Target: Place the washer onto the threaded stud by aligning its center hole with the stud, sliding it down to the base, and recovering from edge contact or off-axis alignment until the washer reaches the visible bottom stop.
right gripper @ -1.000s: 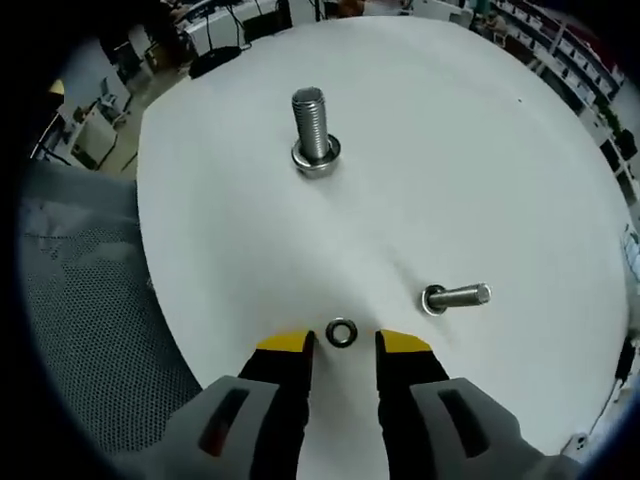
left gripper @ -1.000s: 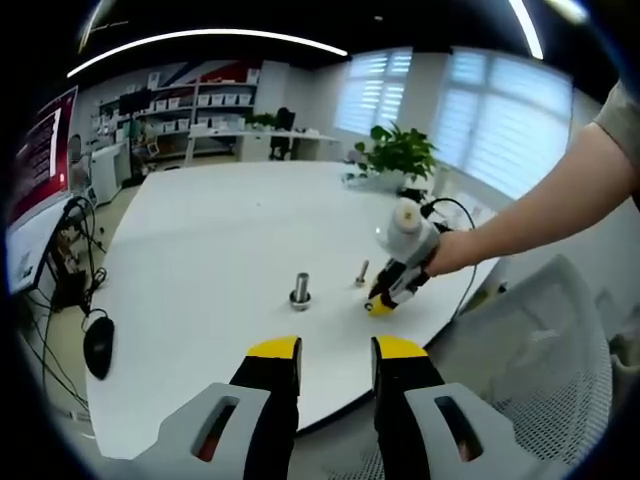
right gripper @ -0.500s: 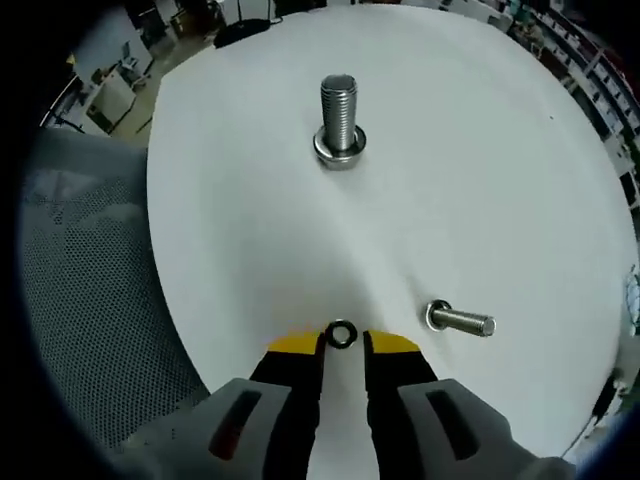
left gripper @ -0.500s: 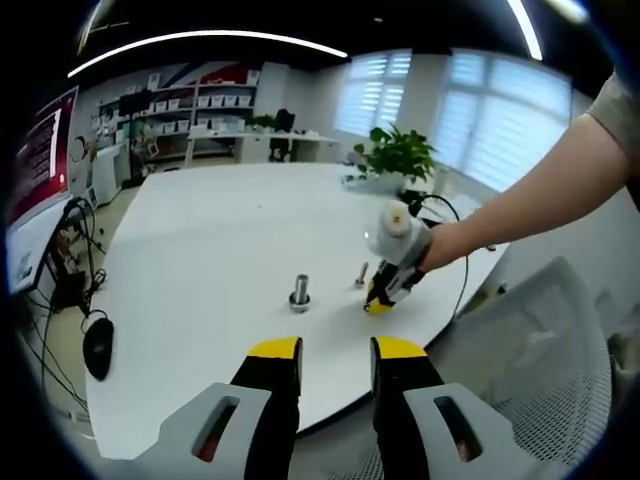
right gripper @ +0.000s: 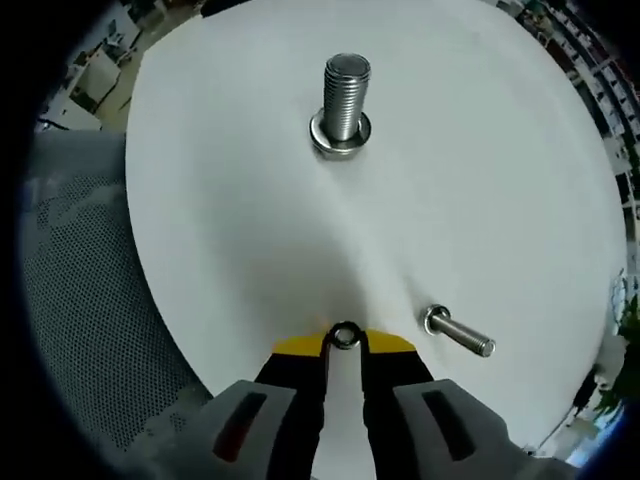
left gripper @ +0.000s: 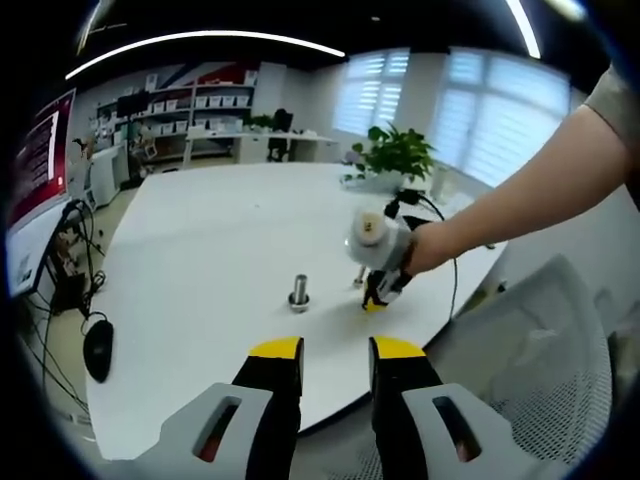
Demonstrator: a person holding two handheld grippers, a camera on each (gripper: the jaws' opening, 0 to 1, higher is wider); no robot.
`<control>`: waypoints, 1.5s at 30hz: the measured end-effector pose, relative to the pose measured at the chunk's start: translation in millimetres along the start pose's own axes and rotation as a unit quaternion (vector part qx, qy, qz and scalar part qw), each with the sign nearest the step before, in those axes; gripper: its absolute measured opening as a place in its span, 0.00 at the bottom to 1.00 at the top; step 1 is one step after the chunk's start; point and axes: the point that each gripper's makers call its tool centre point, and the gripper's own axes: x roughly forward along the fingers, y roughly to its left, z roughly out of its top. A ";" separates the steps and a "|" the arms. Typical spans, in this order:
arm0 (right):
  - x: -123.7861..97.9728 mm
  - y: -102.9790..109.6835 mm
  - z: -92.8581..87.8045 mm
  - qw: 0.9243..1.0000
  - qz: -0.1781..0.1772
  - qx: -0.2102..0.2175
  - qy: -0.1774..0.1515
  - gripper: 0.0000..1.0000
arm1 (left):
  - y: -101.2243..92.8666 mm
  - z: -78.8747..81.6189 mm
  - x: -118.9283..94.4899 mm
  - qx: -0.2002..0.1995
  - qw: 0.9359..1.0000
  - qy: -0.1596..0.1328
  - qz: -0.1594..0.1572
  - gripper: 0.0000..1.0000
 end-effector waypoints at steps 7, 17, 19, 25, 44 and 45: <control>-0.2 0.5 -0.9 0.999 -0.008 0.015 -0.030 0.15 | 3.3 1.3 -1.3 -0.007 1.000 -0.006 0.008 0.24; -1.4 0.2 -1.4 0.996 -0.015 0.059 -0.069 0.14 | 3.1 3.6 -1.8 -0.007 1.000 -0.012 0.007 0.25; -1.3 -0.5 -1.9 0.994 -0.019 0.070 -0.075 0.14 | 1.7 4.2 -1.4 -0.004 1.000 -0.012 0.004 0.25; -0.7 -1.8 -3.0 0.991 -0.015 0.094 -0.093 0.14 | 0.7 6.0 -2.3 -0.002 1.000 -0.018 0.002 0.25; 1.9 -1.6 -1.2 0.996 -0.012 0.081 -0.035 0.14 | -1.3 4.2 -1.7 0.002 1.000 -0.014 -0.004 0.25; 2.1 -1.0 -1.0 0.996 -0.013 0.082 -0.029 0.14 | -1.2 4.0 -1.8 0.001 1.000 -0.013 -0.004 0.25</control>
